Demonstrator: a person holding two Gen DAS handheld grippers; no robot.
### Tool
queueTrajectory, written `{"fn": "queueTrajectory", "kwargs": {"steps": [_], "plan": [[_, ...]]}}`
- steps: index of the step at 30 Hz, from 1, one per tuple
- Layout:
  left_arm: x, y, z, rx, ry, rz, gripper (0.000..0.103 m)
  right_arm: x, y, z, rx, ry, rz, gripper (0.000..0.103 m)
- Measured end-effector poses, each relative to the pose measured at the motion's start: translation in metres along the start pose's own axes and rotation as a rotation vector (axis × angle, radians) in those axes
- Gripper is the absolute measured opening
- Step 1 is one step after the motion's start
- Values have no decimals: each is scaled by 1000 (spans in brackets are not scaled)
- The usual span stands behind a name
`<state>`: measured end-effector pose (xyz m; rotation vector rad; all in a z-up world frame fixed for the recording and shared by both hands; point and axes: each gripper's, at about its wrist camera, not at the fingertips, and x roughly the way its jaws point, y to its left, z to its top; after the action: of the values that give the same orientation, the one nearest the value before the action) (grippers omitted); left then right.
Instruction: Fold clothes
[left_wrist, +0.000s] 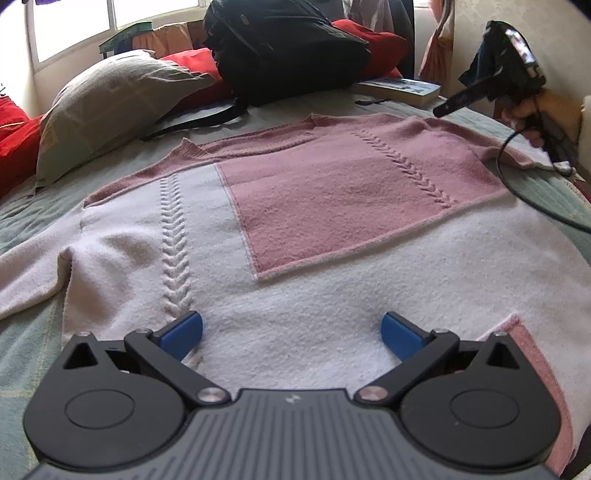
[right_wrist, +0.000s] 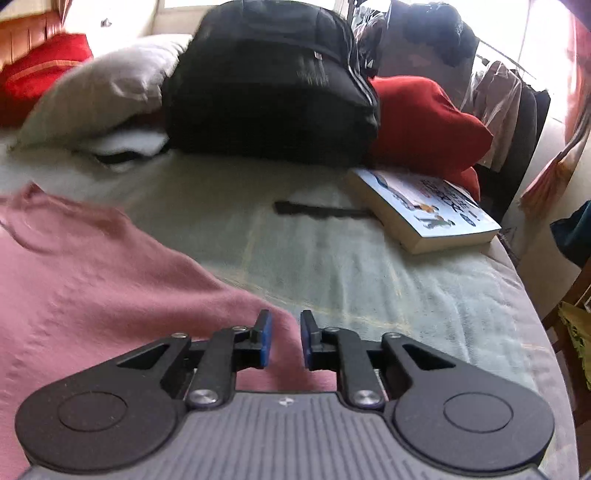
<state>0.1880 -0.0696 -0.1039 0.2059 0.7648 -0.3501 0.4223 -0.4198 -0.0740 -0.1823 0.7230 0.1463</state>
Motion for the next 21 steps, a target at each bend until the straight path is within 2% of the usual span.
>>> {"fn": "queueTrajectory", "kwargs": {"steps": [2,3,6,8,10,13,16,17,21], "plan": [[0,0,-1,-1,-2,2,102,-6,7,6,65,28,67,41],[0,-1,-2,-1,-3,3,102,-5,12,8,90,48,91,44],[-1,1,-3,-4,-6,-3,102,16,34,9,103,116,121,45],[-2,3,-3,-11,-5,-10,102,37,47,9,75,142,66,45],[-2,6,-3,-19,-5,-12,102,57,51,12,48,113,41,45],[-1,8,-4,-26,-5,-17,102,69,38,23,152,116,58,47],[-2,8,-5,-24,-8,-19,102,55,27,28,187,125,92,47],[-3,8,-6,-23,-9,-20,102,44,24,26,184,116,92,50],[-5,9,-8,-25,-12,-22,102,-3,-7,9,187,88,6,59]]}}
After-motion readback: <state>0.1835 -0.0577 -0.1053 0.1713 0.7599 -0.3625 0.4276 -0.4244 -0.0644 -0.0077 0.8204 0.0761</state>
